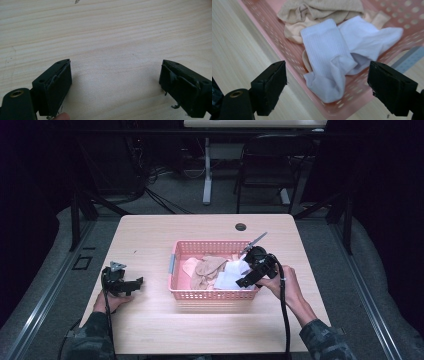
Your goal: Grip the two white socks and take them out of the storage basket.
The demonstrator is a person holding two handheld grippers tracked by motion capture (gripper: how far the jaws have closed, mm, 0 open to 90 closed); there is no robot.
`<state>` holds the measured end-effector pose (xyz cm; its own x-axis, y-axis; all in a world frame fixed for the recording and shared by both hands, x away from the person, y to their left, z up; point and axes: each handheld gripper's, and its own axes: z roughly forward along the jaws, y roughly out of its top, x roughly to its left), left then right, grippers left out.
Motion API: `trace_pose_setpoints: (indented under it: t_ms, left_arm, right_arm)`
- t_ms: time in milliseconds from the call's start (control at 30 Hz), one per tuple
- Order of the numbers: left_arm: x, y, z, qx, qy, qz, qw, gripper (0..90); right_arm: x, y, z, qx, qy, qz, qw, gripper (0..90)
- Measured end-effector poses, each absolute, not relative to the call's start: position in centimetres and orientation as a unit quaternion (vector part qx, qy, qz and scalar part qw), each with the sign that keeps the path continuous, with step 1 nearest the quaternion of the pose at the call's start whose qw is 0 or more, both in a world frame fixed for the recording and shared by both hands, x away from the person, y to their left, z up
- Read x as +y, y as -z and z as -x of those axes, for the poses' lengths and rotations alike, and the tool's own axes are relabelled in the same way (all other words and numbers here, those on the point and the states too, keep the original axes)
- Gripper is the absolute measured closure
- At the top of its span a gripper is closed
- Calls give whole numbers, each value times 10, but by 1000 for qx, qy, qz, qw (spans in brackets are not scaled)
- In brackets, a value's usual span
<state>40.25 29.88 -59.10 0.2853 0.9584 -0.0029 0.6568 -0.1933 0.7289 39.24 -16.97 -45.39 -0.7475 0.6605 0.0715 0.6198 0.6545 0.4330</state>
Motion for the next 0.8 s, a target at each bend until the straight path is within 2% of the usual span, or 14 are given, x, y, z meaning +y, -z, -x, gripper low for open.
trace_pose_setpoints:
  t_ms: [433, 700, 800]
  left_arm:
    - [299, 591, -403, 549, -237, -735, 319, 107]
    - [299, 591, -403, 549, -236, -735, 319, 107]
    - [299, 591, -403, 549, -236, -735, 319, 107]
  right_arm:
    - [-170, 473, -397, 907, -211, -363, 29, 304]
    - [-168, 483, -402, 905, -187, -381, 42, 475]
    - [-165, 491, -402, 901, -184, -390, 48, 496]
